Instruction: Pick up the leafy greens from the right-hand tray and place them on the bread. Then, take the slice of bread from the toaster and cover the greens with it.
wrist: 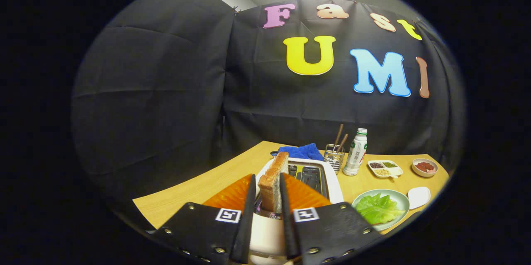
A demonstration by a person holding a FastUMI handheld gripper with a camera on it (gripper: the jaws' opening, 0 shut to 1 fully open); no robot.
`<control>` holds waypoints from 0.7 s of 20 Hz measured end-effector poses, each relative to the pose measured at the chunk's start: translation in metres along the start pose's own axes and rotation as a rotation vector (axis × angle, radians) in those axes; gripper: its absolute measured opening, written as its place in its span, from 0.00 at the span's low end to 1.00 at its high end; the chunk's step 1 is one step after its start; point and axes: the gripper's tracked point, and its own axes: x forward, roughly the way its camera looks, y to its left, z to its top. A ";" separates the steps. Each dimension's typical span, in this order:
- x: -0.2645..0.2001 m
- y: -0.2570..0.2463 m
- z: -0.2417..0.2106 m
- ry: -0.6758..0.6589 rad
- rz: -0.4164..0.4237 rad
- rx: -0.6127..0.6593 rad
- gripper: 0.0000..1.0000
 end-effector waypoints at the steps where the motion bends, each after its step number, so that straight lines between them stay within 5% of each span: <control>1: -0.002 0.000 -0.002 0.015 -0.007 -0.015 0.23; 3: 0.004 -0.002 -0.003 0.012 -0.028 -0.005 0.23; 5: 0.006 -0.005 -0.002 0.001 -0.040 0.055 0.07; 14: 0.000 -0.007 0.022 -0.022 -0.026 0.064 0.07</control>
